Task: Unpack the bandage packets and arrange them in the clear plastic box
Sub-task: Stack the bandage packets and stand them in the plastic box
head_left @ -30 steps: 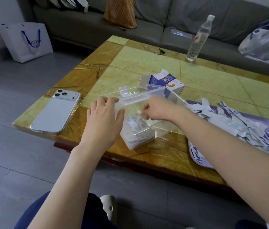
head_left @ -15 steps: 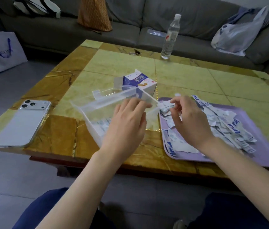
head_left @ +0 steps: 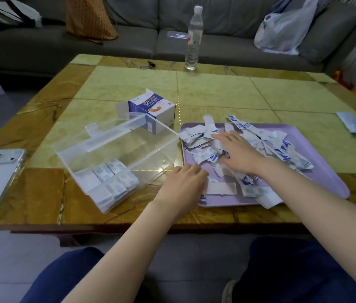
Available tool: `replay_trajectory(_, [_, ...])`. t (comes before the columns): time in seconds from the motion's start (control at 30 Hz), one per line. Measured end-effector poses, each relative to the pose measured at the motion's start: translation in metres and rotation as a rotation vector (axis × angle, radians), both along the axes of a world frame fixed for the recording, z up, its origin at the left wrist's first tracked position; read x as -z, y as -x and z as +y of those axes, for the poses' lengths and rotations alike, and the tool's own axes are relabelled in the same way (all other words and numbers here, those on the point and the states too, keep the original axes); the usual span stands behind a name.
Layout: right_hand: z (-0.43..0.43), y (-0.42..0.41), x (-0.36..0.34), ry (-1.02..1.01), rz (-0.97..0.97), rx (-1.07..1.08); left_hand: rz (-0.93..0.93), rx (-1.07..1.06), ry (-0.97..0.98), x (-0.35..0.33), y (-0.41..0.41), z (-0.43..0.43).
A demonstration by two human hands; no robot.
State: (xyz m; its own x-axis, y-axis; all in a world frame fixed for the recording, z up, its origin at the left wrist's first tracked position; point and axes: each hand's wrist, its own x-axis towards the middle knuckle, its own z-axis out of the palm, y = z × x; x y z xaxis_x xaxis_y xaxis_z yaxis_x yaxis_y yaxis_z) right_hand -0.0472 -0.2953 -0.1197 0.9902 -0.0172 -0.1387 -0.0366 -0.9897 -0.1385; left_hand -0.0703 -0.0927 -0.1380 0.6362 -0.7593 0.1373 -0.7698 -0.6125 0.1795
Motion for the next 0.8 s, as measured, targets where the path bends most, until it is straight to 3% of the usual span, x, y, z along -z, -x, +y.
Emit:
replay_trajectory(0.13, [-0.002,-0.013,0.000,0.016,0.035,0.011,0.006,-0.020,-0.026,0.005,-0.004,-0.008])
replay_trajectory(0.8, [-0.022,-0.011,-0.012,0.029,-0.145,0.074,0.030,-0.030,-0.026,0.005,-0.006,-0.014])
